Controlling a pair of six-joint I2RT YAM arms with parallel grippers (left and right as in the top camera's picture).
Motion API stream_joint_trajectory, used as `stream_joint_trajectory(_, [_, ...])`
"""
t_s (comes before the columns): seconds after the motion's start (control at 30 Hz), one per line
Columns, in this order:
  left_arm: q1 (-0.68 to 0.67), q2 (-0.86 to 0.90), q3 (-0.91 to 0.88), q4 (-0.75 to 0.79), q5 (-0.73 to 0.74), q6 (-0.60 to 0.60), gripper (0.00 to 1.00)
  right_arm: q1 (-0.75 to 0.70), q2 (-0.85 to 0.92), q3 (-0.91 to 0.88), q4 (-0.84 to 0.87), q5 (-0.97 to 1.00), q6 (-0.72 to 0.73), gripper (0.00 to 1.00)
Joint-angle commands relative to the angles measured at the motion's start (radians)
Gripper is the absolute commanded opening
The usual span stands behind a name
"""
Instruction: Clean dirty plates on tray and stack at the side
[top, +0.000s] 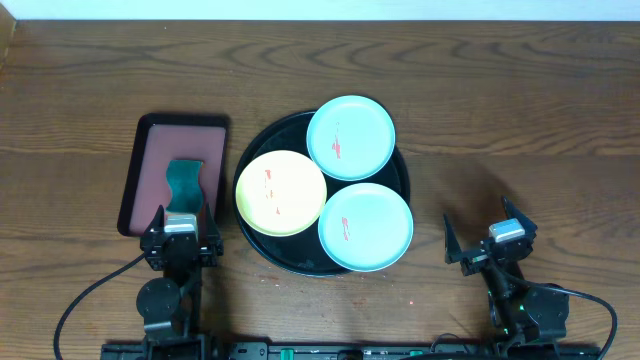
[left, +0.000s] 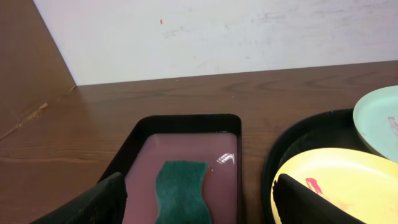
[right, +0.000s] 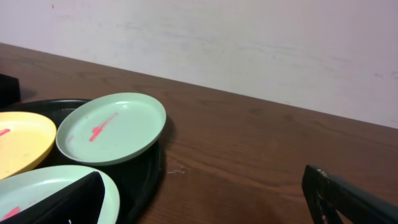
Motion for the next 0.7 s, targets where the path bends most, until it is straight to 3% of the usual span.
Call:
stream_joint_trajectory(0.0, [0.004, 0.004, -0.028, -0.014, 0.010, 0.014, 0.76, -0.003, -0.001, -0.001, -0.003, -0.013, 0.014, 0.99])
stream_joint_trajectory(0.67, [0.004, 0.004, -0.028, -0.014, 0.010, 0.014, 0.76, -0.003, -0.001, -0.001, 0.008, 0.054, 0.025, 0.99])
